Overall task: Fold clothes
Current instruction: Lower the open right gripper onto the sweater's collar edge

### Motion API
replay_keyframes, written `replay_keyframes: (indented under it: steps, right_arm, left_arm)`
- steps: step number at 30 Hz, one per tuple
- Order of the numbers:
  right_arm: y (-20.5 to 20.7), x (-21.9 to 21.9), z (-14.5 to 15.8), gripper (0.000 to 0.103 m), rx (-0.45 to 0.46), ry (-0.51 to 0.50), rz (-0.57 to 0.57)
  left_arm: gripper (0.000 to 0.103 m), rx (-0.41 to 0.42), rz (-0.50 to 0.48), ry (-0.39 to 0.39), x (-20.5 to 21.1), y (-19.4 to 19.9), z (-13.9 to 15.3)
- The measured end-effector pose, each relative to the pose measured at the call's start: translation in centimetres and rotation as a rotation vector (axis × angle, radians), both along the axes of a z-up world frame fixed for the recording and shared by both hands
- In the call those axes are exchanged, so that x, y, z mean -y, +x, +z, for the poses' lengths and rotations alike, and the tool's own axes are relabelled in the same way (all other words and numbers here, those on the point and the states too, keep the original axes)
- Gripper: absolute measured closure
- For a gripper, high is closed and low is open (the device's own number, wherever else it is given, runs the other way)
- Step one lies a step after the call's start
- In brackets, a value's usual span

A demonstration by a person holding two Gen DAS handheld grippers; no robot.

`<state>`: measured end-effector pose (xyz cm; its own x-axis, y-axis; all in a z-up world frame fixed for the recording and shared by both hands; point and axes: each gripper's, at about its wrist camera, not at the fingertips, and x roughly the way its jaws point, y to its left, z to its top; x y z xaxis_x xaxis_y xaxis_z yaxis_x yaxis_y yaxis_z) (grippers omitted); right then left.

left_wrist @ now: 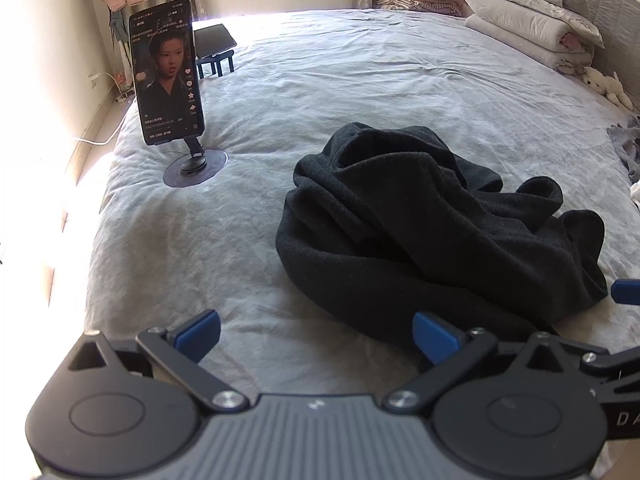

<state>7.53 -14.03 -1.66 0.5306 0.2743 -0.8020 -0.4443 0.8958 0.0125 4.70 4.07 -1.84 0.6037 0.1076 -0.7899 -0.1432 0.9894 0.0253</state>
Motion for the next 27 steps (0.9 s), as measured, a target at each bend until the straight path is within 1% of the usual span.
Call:
replay_keyframes:
  steps: [10, 14, 17, 20, 24, 27]
  right_arm:
    - [-1.3, -0.4, 1.3, 0.000, 0.034, -0.003, 0.022]
    - [-0.8, -0.5, 1.2, 0.000, 0.031, -0.008, 0.038]
    - [0.4, -0.4, 0.3, 0.000, 0.005, -0.014, 0.043]
    - [1.7, -0.4, -1.1, 0.000, -0.022, -0.040, 0.040]
    - [3.3, -0.2, -3.3, 0.000, -0.102, -0.060, 0.034]
    - [3.6, 0.2, -4.7, 0.000, -0.154, -0.025, 0.023]
  left_arm:
    - [0.000, 0.031, 0.020, 0.000, -0.5, -1.3, 1.2]
    - [0.000, 0.027, 0.015, -0.024, -0.7, -1.1, 1.1]
    - [0.000, 0.032, -0.009, -0.048, -0.7, -0.3, 0.7]
    - [0.000, 0.021, -0.066, -0.116, -1.0, 0.8, -0.2]
    - [0.000, 0.048, -0.077, -0.096, -0.7, 1.9, -1.6]
    - [0.000, 0.030, -0.092, -0.076, -0.7, 2.7, -2.7]
